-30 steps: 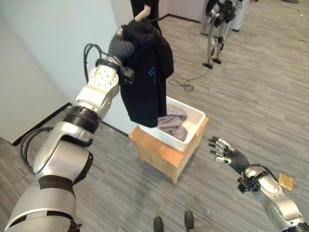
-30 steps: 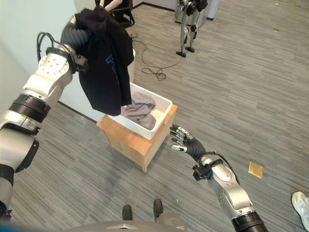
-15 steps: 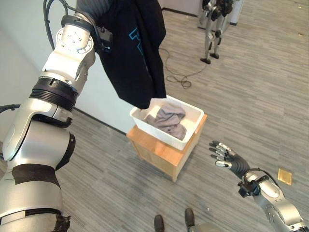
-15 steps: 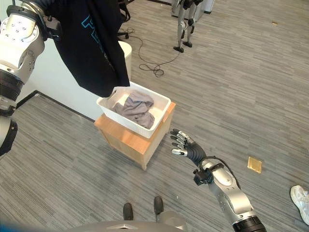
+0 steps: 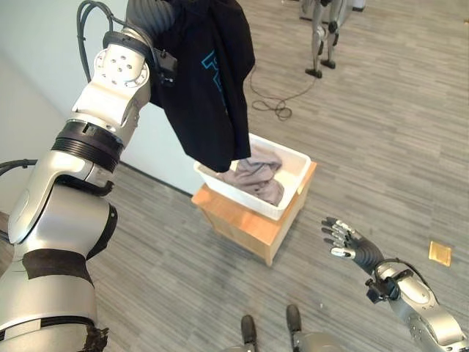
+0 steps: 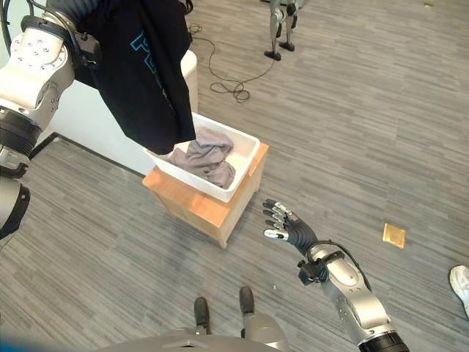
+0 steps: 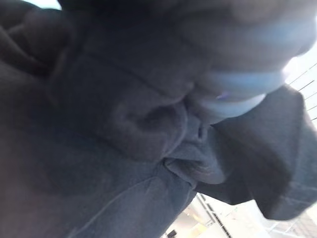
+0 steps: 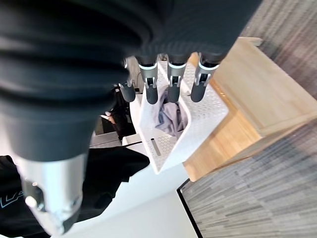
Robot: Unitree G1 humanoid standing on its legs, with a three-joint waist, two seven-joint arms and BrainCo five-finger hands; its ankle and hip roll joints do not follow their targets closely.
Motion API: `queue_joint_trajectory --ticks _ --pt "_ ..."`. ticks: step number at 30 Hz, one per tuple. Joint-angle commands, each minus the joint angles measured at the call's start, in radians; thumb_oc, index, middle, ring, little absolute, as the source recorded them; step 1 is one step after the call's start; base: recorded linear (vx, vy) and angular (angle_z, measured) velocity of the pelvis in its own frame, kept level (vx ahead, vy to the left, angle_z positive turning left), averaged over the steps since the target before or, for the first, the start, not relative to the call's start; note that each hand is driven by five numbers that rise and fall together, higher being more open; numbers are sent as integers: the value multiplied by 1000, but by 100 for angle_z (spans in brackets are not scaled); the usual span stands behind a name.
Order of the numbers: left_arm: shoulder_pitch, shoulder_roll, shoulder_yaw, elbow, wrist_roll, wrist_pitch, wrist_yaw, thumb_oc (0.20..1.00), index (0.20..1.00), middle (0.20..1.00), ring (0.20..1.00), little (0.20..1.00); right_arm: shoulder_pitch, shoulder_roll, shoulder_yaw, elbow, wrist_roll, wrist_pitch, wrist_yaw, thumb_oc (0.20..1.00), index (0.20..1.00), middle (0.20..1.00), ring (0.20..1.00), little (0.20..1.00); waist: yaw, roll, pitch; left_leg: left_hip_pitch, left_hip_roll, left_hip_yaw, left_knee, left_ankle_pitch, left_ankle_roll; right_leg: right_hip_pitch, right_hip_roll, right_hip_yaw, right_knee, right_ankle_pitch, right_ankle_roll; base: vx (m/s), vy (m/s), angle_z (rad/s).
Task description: Pick up bed clothes into laundry basket.
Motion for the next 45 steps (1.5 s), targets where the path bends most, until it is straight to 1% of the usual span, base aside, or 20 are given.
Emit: queue_joint_trajectory --ticks 1,8,12,14,15,17,21,26,31,33,34,35,36,40,45 --pt "-146 -11 17 41 2 -80 26 200 200 200 200 200 -7 -12 -76 -65 17 -43 0 1000 1000 1000 1000 1000 15 -30 48 32 -33 8 5 -52 -12 28 -52 2 12 -46 145 13 9 -10" --pt "-148 -18 17 26 -5 -88 30 200 200 200 200 200 21 -26 -86 -85 28 -36 14 1000 1000 1000 1000 1000 2 -18 58 25 -28 44 5 -54 -10 -1 -44 50 12 -35 147 14 6 -25" --pt "-149 -21 17 25 -8 -88 31 200 200 200 200 200 20 -30 -85 -87 32 -37 12 1000 1000 1000 1000 1000 -3 -20 68 14 -26 48 5 -51 -11 -16 -42 52 12 -32 146 -38 -14 -11" --pt "-156 -44 12 64 -5 -82 32 200 200 200 200 200 33 -40 -86 -95 30 -39 12 1000 1000 1000 1000 1000 -12 -28 115 -25 -25 41 5 -37 -13 -53 -38 50 12 -24 140 -115 -39 -5" --pt "-156 -45 12 65 -5 -82 32 200 200 200 200 200 33 -40 -86 -95 30 -39 12 1000 1000 1000 1000 1000 -13 -27 114 -28 -25 40 5 -37 -13 -55 -38 49 12 -24 140 -83 -24 -2" --pt "-148 -57 10 68 13 -76 32 200 200 200 200 200 22 -45 -86 -94 23 -45 -2 1000 1000 1000 1000 1000 -15 -29 136 -47 -26 36 5 -30 -15 -71 -39 47 12 -20 139 -63 -23 0" --pt "-132 -100 14 68 39 -69 40 200 200 200 200 200 22 -22 -84 -103 37 -52 -12 1000 1000 1000 1000 1000 -21 -28 161 -71 -27 39 5 -25 -15 -96 -37 51 12 -13 137 -35 -15 0" --pt "-122 -145 17 89 61 -63 48 200 200 200 200 200 48 -8 -70 -105 31 -47 -9 1000 1000 1000 1000 1000 -35 -24 190 -92 -30 53 5 -22 -12 -127 -37 71 12 0 135 -17 16 -5" --pt "-83 -179 41 80 85 -59 51 200 200 200 200 200 75 -5 -79 -111 19 -49 -12 1000 1000 1000 1000 1000 -42 -26 200 -97 -30 66 5 -24 -10 -137 -37 84 12 4 134 -6 7 -8" --pt "-75 -193 35 86 88 -56 43 520 520 520 520 520 85 -11 -83 -113 20 -50 -8 1000 1000 1000 1000 1000 -44 -25 200 -96 -32 64 5 -25 -9 -137 -38 84 12 3 133 0 0 0" --pt "-76 -195 22 99 96 -47 34 727 727 727 727 727 89 -15 -84 -111 22 -50 -8 1000 1000 1000 1000 1000 -44 -24 199 -96 -32 63 5 -26 -8 -137 -39 83 12 4 133 0 0 0" --pt "-77 -195 22 100 96 -47 33 727 727 727 727 727 89 -15 -85 -111 22 -50 -8 1000 1000 1000 1000 1000 -44 -24 199 -96 -32 63 5 -26 -8 -137 -39 83 12 4 133 0 0 0" --pt "-83 -187 8 106 121 -42 25 1000 1000 1000 1000 1000 96 -18 -89 -108 16 -49 -3 1000 1000 1000 1000 1000 -39 -21 198 -96 -34 61 5 -27 -8 -136 -41 79 12 4 133 0 0 0" --pt "-131 -179 -22 113 126 -42 22 1000 1000 1000 1000 1000 99 -25 -98 -102 16 -49 1 1000 1000 1000 1000 1000 -32 -15 190 -96 -36 51 5 -26 -9 -132 -42 65 12 0 134 0 -4 1" --pt "-154 -150 -46 111 119 -48 13 1000 1000 1000 1000 1000 104 -31 -100 -89 22 -46 4 1000 1000 1000 1000 1000 -21 -17 178 -90 -35 38 5 -25 -9 -121 -44 49 12 -4 136 5 -16 4"
